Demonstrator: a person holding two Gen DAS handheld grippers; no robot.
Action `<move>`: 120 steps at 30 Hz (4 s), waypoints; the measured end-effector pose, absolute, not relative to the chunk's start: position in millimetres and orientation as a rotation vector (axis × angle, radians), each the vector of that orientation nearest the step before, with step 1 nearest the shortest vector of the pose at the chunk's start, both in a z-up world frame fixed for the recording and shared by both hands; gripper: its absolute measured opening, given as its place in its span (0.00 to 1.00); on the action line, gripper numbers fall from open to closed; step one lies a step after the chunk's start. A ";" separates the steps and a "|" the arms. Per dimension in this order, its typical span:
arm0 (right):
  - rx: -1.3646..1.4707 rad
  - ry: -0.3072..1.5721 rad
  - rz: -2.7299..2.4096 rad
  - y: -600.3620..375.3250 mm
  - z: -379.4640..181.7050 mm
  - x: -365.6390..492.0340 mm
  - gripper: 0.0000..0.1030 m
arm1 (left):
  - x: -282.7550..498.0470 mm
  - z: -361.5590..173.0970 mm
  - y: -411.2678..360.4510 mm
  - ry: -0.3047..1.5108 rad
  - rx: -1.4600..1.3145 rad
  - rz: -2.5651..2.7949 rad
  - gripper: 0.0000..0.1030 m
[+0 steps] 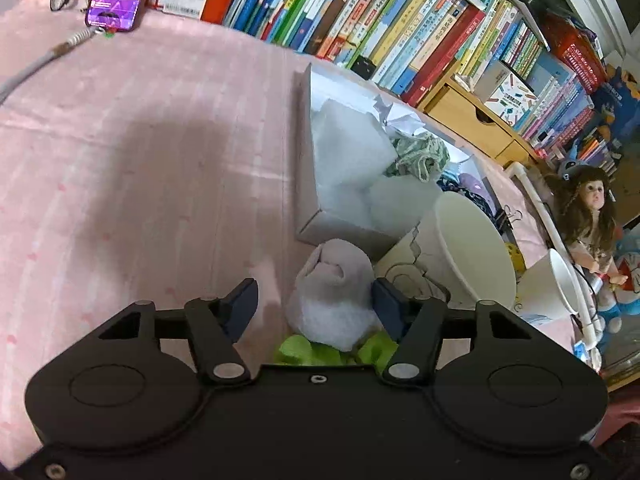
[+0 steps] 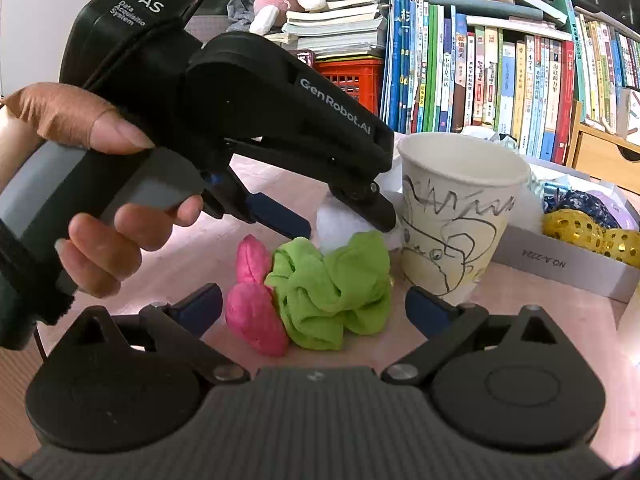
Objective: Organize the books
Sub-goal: 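Carry the white ball with the left tool over the tray while the right tool carries the scrunchies there, then open the left tool to drop the ball while the right tool releases the scrunchies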
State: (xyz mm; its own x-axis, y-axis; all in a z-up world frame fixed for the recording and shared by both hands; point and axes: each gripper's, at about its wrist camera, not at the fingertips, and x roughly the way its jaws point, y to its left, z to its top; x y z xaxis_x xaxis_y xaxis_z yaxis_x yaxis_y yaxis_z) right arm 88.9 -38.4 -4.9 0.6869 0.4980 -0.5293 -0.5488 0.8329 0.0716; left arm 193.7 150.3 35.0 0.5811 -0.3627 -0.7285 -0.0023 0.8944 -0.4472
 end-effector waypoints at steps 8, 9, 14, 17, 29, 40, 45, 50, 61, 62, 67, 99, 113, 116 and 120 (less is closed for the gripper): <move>-0.087 0.595 0.595 -37.8 -4.3 94.7 0.92 | 200.7 32.9 148.9 0.952 -0.467 -0.220 0.58; -0.086 0.598 0.595 -38.0 -4.2 95.3 0.90 | 201.7 32.9 148.5 0.952 -0.470 -0.217 0.58; -0.087 0.598 0.600 -38.8 -2.9 96.1 0.85 | 204.6 32.2 147.8 0.953 -0.480 -0.207 0.53; -0.092 0.593 0.605 -38.1 -4.3 95.0 0.81 | 204.9 30.6 146.6 0.964 -0.498 -0.216 0.43; -0.091 0.584 0.620 -43.8 -1.9 87.8 0.58 | 186.9 43.7 146.3 0.905 -0.446 -0.172 0.37; -0.077 0.557 0.571 -68.2 18.7 78.3 0.54 | 159.9 75.3 134.2 0.794 -0.332 -0.168 0.37; -0.061 0.525 0.529 -89.1 34.0 74.4 0.54 | 151.6 88.4 123.2 0.755 -0.290 -0.166 0.37; -0.063 0.486 0.484 -106.6 44.7 68.5 0.54 | 146.8 99.7 110.1 0.731 -0.258 -0.171 0.37; -0.041 0.447 0.454 -127.9 57.2 56.6 0.54 | 137.2 116.6 96.1 0.698 -0.212 -0.156 0.37; -0.039 0.446 0.452 -129.8 57.4 55.2 0.54 | 134.9 117.4 96.3 0.687 -0.206 -0.151 0.37; -0.042 0.445 0.437 -143.4 58.2 51.8 0.54 | 124.1 120.5 100.5 0.658 -0.208 -0.144 0.37; 0.058 0.511 0.301 -227.6 111.1 172.8 0.54 | 214.7 178.1 19.1 0.599 -0.092 -0.183 0.37; 0.179 0.668 0.278 -247.6 96.3 277.2 0.54 | 326.6 156.8 -30.3 0.750 -0.071 -0.161 0.37; 0.179 0.707 0.264 -245.6 86.5 296.2 0.54 | 345.9 144.9 -34.5 0.788 -0.073 -0.149 0.37; 0.150 0.746 0.253 -240.4 73.5 314.8 0.54 | 366.2 127.4 -37.7 0.834 -0.077 -0.128 0.37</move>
